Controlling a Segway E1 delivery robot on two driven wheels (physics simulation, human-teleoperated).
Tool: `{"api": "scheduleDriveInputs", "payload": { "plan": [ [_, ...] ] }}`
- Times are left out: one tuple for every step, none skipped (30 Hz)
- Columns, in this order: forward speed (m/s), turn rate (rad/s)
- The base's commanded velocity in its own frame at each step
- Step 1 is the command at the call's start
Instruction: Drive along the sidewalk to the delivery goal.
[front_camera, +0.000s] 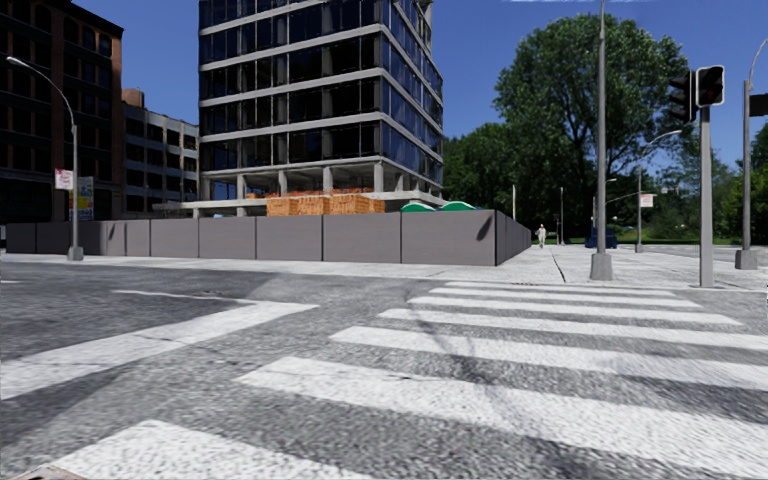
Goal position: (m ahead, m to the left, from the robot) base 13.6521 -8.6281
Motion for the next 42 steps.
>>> {"api": "scheduleDriveInputs", "payload": {
  "plan": [
    [1.41, -0.31],
    [1.41, -0.31],
    [1.41, -0.31],
    [1.41, -0.31],
    [1.41, -0.31],
    [1.41, -0.32],
    [1.41, -0.33],
    [1.43, -0.37],
    [1.46, -0.38],
    [1.49, -0.38],
    [1.51, -0.38],
    [1.52, -0.38],
    [1.52, -0.38],
    [1.53, -0.38],
    [1.53, -0.38],
    [1.54, -0.38],
    [1.54, -0.38],
    [1.54, -0.39],
    [1.54, -0.39],
    [1.54, -0.39],
    [1.54, -0.39],
    [1.54, -0.4],
    [1.54, -0.41],
    [1.54, -0.45],
    [1.54, -0.47],
    [1.54, -0.47],
    [1.54, -0.47],
    [1.54, -0.47],
    [1.54, -0.47],
    [1.54, -0.47],
    [1.54, -0.47],
    [1.54, -0.47],
    [1.55, -0.47],
    [1.55, -0.47],
    [1.55, -0.47],
    [1.55, -0.47],
    [1.57, -0.47],
    [2.0, -0.47],
    [2.0, -0.47],
    [2.0, -0.47],
    [2.0, -0.47],
    [2.0, -0.47]
  ]
}}
